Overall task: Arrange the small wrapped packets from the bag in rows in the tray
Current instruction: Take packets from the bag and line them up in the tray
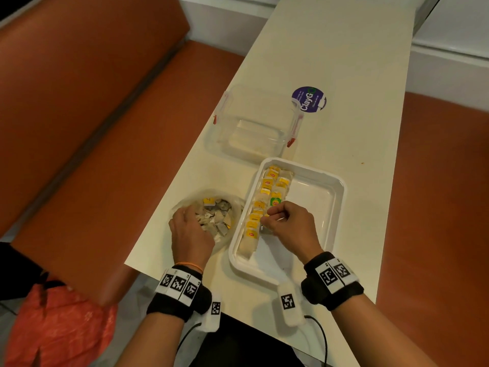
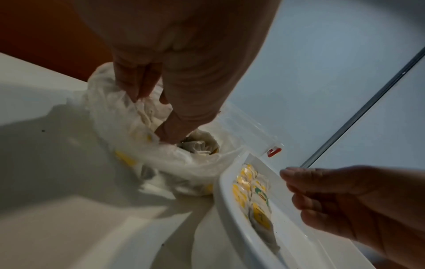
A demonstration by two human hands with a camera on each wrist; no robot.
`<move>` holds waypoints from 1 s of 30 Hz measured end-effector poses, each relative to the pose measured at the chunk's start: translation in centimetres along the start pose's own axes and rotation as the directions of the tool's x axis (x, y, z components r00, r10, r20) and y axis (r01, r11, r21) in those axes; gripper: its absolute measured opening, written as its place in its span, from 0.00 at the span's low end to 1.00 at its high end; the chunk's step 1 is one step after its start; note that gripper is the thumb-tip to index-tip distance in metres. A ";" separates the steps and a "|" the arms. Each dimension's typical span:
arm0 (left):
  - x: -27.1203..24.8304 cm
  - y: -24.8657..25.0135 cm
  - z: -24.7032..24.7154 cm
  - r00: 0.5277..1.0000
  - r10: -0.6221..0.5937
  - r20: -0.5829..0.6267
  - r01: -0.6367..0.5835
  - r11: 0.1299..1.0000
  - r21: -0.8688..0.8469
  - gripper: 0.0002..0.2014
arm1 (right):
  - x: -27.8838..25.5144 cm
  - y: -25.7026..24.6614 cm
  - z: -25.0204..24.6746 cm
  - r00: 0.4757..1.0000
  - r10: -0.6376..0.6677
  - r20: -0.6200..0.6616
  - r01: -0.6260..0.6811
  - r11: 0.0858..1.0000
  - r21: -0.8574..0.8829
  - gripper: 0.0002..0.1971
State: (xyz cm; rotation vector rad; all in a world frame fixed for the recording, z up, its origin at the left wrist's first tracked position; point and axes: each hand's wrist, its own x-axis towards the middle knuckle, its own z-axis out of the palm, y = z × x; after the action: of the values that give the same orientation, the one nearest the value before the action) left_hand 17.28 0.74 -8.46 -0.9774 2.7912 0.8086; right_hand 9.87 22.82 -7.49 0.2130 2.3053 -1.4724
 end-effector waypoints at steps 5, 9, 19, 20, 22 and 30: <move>0.4 0.0 0.2 0.991 0.082 0.106 -0.082 0.997 -0.006 0.28 | -0.6 -1.3 1.3 0.991 -0.054 0.126 0.063 0.995 -0.075 0.09; 0.2 -0.6 0.0 0.989 0.055 0.134 -0.081 0.978 0.194 0.31 | -0.8 -1.5 1.8 0.979 -0.052 0.196 0.074 0.992 -0.106 0.10; 2.0 -0.8 -0.2 0.958 0.125 0.257 -0.210 0.917 0.339 0.25 | -0.9 -1.3 1.2 0.978 -0.032 0.207 0.062 0.988 -0.138 0.10; 2.3 -0.8 -0.4 0.955 0.126 0.270 -0.209 0.929 0.306 0.24 | -0.9 -1.3 1.2 0.978 -0.028 0.207 0.058 0.989 -0.137 0.10; 2.7 -0.9 -0.6 0.946 0.137 0.293 -0.210 0.949 0.233 0.24 | -0.9 -1.2 1.1 0.977 -0.023 0.210 0.053 0.989 -0.136 0.10; 2.7 -1.4 0.1 0.912 0.219 0.346 -0.313 0.918 0.243 0.26 | -1.1 -0.9 1.4 0.973 0.001 0.232 0.032 0.990 -0.138 0.09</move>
State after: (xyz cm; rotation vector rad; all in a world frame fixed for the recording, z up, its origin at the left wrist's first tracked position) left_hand 15.99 -1.65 -9.83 -0.3799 2.6855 0.4928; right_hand 10.94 21.26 -6.81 -0.0165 2.2127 -1.2607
